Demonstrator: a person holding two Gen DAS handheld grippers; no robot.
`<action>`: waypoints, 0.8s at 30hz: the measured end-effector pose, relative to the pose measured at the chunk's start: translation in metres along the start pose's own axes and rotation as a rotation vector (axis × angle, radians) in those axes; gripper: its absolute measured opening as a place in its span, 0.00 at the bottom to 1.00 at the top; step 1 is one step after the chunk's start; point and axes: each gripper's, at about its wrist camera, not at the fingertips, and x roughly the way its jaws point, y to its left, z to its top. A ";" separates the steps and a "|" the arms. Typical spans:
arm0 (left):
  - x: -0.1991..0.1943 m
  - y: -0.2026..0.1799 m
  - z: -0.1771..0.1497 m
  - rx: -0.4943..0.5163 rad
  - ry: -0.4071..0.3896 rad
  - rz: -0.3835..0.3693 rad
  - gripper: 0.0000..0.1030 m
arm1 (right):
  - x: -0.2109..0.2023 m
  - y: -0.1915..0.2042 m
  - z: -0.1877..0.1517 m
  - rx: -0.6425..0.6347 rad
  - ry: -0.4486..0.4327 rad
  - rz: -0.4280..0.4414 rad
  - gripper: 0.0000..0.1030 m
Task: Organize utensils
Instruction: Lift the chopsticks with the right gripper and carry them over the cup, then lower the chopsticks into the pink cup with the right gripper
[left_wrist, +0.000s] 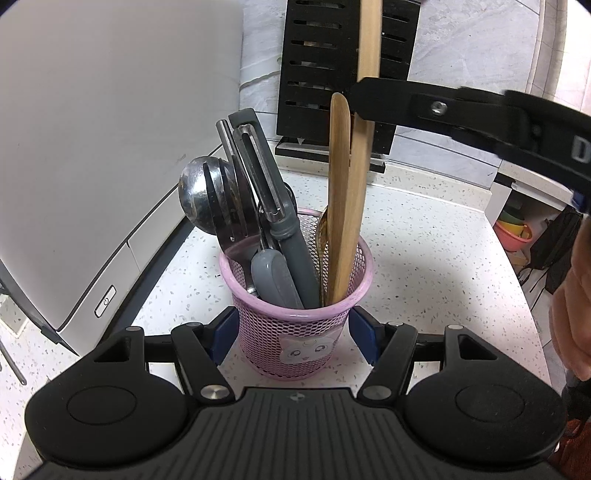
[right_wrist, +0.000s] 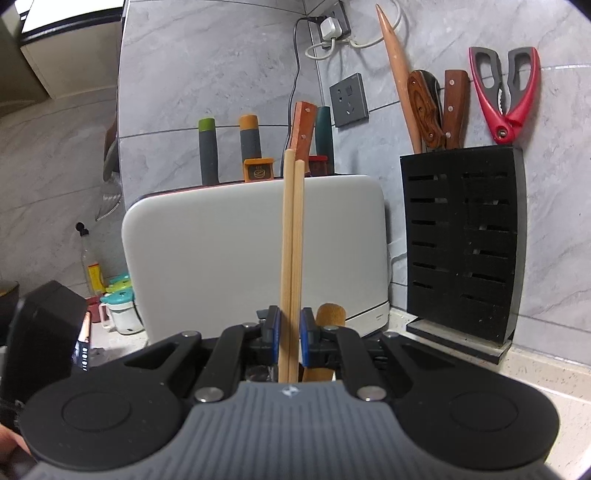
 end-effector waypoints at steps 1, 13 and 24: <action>0.000 0.000 0.000 -0.002 0.000 -0.001 0.73 | -0.001 0.000 0.000 0.003 0.000 0.006 0.08; 0.000 -0.002 -0.001 -0.026 0.002 0.012 0.72 | 0.006 0.003 -0.004 0.045 -0.026 -0.017 0.08; 0.002 -0.006 0.002 -0.080 0.020 0.038 0.70 | -0.012 -0.007 -0.010 0.115 0.025 0.009 0.08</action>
